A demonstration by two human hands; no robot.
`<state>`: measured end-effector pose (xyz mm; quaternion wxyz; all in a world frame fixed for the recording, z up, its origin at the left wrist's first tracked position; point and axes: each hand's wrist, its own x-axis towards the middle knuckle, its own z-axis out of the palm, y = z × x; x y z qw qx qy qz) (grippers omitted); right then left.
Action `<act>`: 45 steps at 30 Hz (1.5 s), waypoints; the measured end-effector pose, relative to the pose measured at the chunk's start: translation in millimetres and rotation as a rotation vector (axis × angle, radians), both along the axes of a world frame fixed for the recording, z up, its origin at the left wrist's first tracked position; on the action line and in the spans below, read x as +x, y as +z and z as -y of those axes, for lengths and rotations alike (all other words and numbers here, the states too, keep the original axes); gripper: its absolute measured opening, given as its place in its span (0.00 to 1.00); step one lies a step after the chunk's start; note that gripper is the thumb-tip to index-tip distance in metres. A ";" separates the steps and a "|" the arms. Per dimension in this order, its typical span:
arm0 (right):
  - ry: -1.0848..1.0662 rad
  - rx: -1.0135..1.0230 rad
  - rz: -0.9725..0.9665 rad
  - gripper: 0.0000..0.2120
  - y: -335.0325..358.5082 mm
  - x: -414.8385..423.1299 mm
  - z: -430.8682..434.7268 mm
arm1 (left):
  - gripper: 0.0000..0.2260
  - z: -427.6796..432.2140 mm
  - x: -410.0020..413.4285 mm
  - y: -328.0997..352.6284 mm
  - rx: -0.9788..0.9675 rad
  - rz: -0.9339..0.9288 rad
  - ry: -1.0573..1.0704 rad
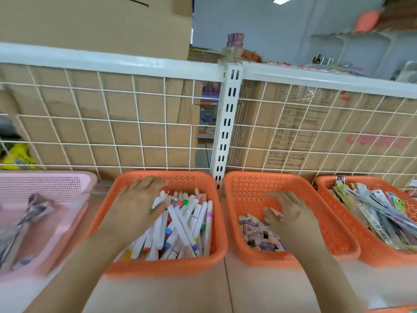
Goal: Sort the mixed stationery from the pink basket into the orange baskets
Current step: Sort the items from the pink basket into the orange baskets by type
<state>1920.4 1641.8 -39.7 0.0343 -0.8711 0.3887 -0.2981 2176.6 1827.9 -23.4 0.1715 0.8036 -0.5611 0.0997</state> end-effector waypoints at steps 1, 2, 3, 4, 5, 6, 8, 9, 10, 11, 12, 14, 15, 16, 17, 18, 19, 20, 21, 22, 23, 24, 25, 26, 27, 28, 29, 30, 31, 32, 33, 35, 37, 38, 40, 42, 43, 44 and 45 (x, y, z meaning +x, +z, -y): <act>0.025 -0.008 0.005 0.14 -0.1 8.5 -3.5 | 0.23 -13.7 7.5 -0.1 -0.013 0.002 0.036; 0.045 -0.015 0.006 0.14 0.3 16.8 -7.7 | 0.22 -27.6 14.9 -0.5 -0.026 0.019 0.071; 0.068 -0.023 0.006 0.14 0.5 25.7 -12.3 | 0.21 -42.0 22.5 -1.5 -0.030 0.030 0.103; 0.091 -0.034 0.005 0.14 0.7 35.3 -17.5 | 0.22 -56.1 29.5 -2.2 -0.027 0.027 0.135; 0.117 -0.049 0.006 0.14 1.2 45.3 -23.4 | 0.23 -70.2 36.5 -2.5 -0.025 0.006 0.172; 0.142 -0.065 0.010 0.13 1.7 55.8 -29.6 | 0.24 -83.9 44.1 -3.2 -0.029 -0.012 0.211; 0.194 -0.082 0.026 0.14 3.3 77.4 -42.3 | 0.24 -109.6 60.3 -6.3 -0.053 -0.017 0.269; 0.216 -0.086 0.036 0.14 4.0 88.1 -48.8 | 0.22 -121.7 68.5 -7.5 -0.059 -0.021 0.290; 0.232 -0.098 0.046 0.14 4.9 98.1 -56.2 | 0.19 -132.7 75.3 -6.6 -0.070 -0.027 0.317; 0.242 -0.118 0.049 0.13 5.2 107.7 -63.0 | 0.16 -143.6 83.3 -6.4 -0.090 -0.033 0.344; 0.250 -0.134 0.044 0.11 5.0 116.7 -69.6 | 0.14 -154.2 92.6 -6.8 -0.111 -0.040 0.362; 0.280 -0.127 0.039 0.12 4.2 135.1 -83.1 | 0.17 -174.4 109.0 -6.5 -0.108 -0.058 0.369; 0.301 -0.107 0.040 0.13 3.6 143.8 -89.0 | 0.19 -183.2 117.7 -6.7 -0.096 -0.047 0.371; 0.320 -0.089 0.040 0.14 3.3 153.3 -95.6 | 0.20 -191.8 127.2 -7.6 -0.080 -0.038 0.374; 0.333 -0.084 0.043 0.13 3.2 162.8 -102.6 | 0.20 -199.1 135.9 -7.7 -0.065 -0.033 0.381; 0.340 -0.083 0.050 0.12 3.9 171.8 -110.9 | 0.20 -205.4 145.4 -7.7 -0.055 -0.031 0.388; 0.345 -0.084 0.056 0.11 4.1 180.2 -119.4 | 0.20 -210.9 154.6 -7.5 -0.050 -0.027 0.391; 0.349 -0.087 0.058 0.10 4.9 188.5 -128.7 | 0.19 -215.6 163.4 -7.4 -0.051 -0.026 0.388; 0.352 -0.085 0.055 0.11 5.4 196.8 -137.2 | 0.19 -220.2 172.6 -8.5 -0.047 -0.035 0.375; 0.351 -0.076 0.050 0.11 6.0 204.6 -146.0 | 0.18 -223.9 180.8 -9.6 -0.041 -0.044 0.358; 0.350 -0.059 0.045 0.11 6.3 210.6 -153.0 | 0.18 -226.1 187.5 -10.9 -0.036 -0.053 0.341; 0.349 -0.037 0.036 0.11 6.6 217.5 -160.8 | 0.17 -229.1 195.6 -12.9 -0.035 -0.061 0.324; 0.349 -0.019 0.027 0.10 6.6 225.2 -168.2 | 0.17 -232.5 203.8 -14.4 -0.032 -0.072 0.310; 0.345 -0.010 0.014 0.10 7.0 233.7 -176.2 | 0.17 -236.2 212.1 -16.3 -0.026 -0.085 0.298; 0.340 -0.013 0.003 0.10 6.9 242.0 -184.5 | 0.16 -239.7 220.0 -18.3 -0.015 -0.098 0.286; 0.339 -0.013 -0.011 0.10 6.4 250.0 -192.6 | 0.16 -243.2 228.3 -21.3 -0.003 -0.111 0.272; 0.342 -0.012 -0.026 0.10 5.3 257.9 -200.5 | 0.16 -246.6 235.5 -23.6 0.012 -0.127 0.259; 0.345 -0.010 -0.051 0.11 3.5 265.6 -207.5 | 0.16 -249.7 242.1 -26.2 0.028 -0.147 0.245; 0.347 -0.002 -0.078 0.12 1.3 273.6 -213.7 | 0.16 -252.7 248.1 -28.1 0.048 -0.168 0.232; 0.348 0.022 -0.113 0.13 -1.1 281.6 -219.8 | 0.16 -255.7 254.1 -30.6 0.066 -0.184 0.219; 0.349 0.050 -0.143 0.14 -3.0 290.1 -225.6 | 0.17 -258.7 259.6 -32.3 0.089 -0.202 0.208; 0.358 0.104 -0.194 0.14 -5.1 306.3 -236.6 | 0.18 -264.7 271.3 -36.1 0.125 -0.234 0.187; 0.407 0.119 -0.265 0.15 -5.8 322.4 -247.1 | 0.19 -270.9 283.1 -40.7 0.192 -0.249 0.170; 0.427 0.142 -0.295 0.15 -5.2 331.4 -252.6 | 0.20 -273.7 288.6 -43.0 0.239 -0.262 0.161; 0.462 0.216 -0.354 0.16 -5.0 351.0 -261.5 | 0.18 -277.3 297.1 -46.4 0.331 -0.326 0.124; 0.491 0.261 -0.440 0.17 -8.0 371.3 -267.0 | 0.15 -278.3 302.8 -49.5 0.396 -0.384 0.079; 0.500 0.281 -0.493 0.16 -10.1 381.9 -268.2 | 0.13 -277.7 305.4 -50.8 0.425 -0.394 0.064; 0.501 0.314 -0.536 0.15 -12.5 392.1 -269.3 | 0.12 -276.2 308.4 -53.0 0.447 -0.389 0.051; 0.493 0.353 -0.565 0.14 -13.9 402.4 -270.5 | 0.12 -274.8 311.0 -53.8 0.475 -0.375 0.046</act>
